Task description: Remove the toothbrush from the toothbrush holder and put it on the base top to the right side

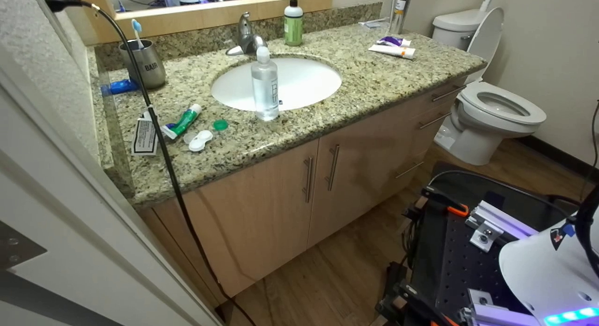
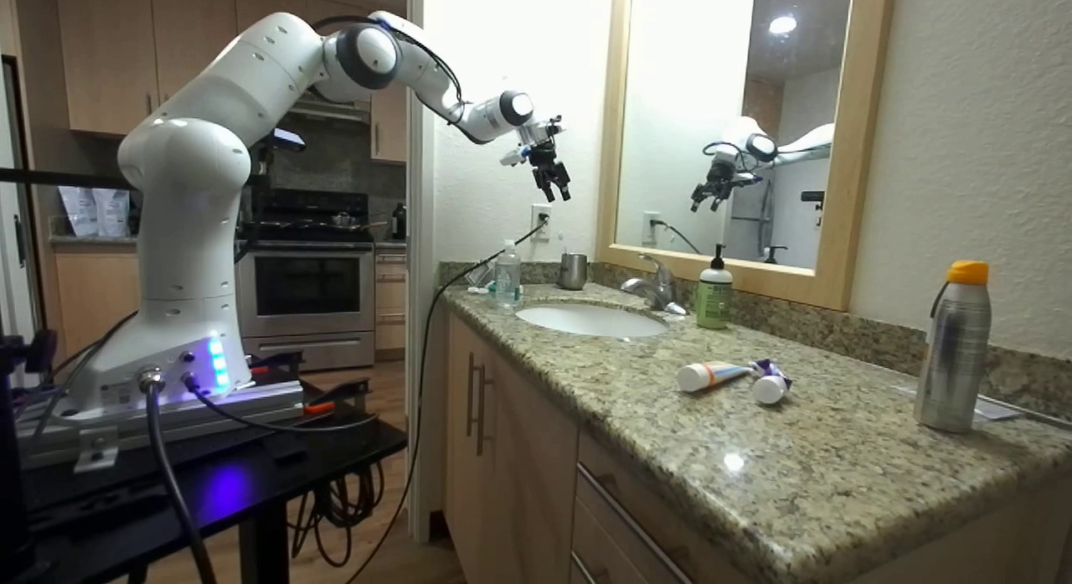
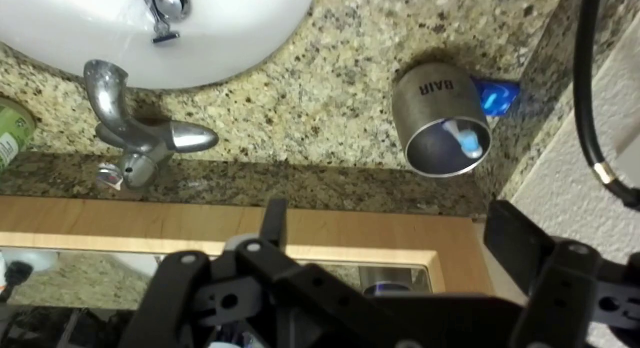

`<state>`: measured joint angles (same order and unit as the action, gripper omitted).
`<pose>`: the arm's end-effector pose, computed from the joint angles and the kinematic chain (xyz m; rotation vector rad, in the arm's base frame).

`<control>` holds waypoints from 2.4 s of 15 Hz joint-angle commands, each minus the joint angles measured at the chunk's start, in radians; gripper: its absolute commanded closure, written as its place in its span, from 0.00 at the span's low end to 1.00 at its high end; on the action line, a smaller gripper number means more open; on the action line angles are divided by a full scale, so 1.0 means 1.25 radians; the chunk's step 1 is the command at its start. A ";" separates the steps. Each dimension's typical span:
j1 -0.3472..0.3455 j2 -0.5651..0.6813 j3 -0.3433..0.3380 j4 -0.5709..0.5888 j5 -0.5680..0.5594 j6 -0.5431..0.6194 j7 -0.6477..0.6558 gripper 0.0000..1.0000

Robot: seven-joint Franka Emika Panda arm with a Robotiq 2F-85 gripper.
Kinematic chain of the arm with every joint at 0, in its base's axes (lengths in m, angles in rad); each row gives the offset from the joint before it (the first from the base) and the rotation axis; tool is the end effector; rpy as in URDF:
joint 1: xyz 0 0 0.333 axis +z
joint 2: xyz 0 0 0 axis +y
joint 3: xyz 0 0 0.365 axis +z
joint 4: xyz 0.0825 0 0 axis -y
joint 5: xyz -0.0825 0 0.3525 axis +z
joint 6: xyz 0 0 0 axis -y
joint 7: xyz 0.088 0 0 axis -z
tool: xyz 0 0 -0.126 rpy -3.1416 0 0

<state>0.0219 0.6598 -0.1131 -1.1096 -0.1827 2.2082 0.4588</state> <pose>0.7820 -0.0496 0.5089 2.8430 -0.6278 0.7073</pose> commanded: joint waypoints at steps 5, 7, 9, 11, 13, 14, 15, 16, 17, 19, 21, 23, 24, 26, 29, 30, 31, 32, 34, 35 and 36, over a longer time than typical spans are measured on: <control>-0.001 0.082 -0.023 0.124 0.001 0.000 0.034 0.00; -0.028 0.076 0.022 0.126 0.027 -0.053 -0.105 0.00; -0.037 0.107 0.035 0.172 0.035 -0.101 -0.185 0.00; -0.044 0.123 0.052 0.199 0.046 -0.150 -0.269 0.00; -0.046 0.143 0.061 0.227 0.046 -0.201 -0.343 0.00; -0.042 0.158 0.059 0.244 0.040 -0.221 -0.358 0.00; -0.036 0.177 0.052 0.256 0.033 -0.222 -0.354 0.00; -0.028 0.192 0.041 0.261 0.023 -0.202 -0.336 0.00; -0.019 0.208 0.029 0.262 0.015 -0.165 -0.291 0.00; -0.027 0.169 0.042 0.215 0.025 -0.178 -0.309 0.00; -0.026 0.171 0.043 0.215 0.025 -0.178 -0.309 0.00; -0.031 0.191 0.046 0.239 0.034 -0.187 -0.305 0.00; -0.033 0.209 0.050 0.256 0.044 -0.178 -0.294 0.00; -0.026 0.234 0.052 0.272 0.052 -0.151 -0.267 0.00; -0.014 0.269 0.054 0.291 0.058 -0.070 -0.225 0.00; -0.009 0.286 0.053 0.297 0.056 -0.012 -0.205 0.00; -0.003 0.301 0.048 0.305 0.049 0.033 -0.191 0.00; 0.003 0.314 0.043 0.314 0.044 0.068 -0.176 0.00; -0.002 0.325 0.030 0.318 0.034 0.108 -0.160 0.00; -0.001 0.291 0.040 0.272 0.041 0.063 -0.183 0.00; -0.002 0.298 0.036 0.276 0.041 0.077 -0.180 0.00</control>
<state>0.0195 1.0324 -0.0677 -0.7643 -0.1318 2.3054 0.2341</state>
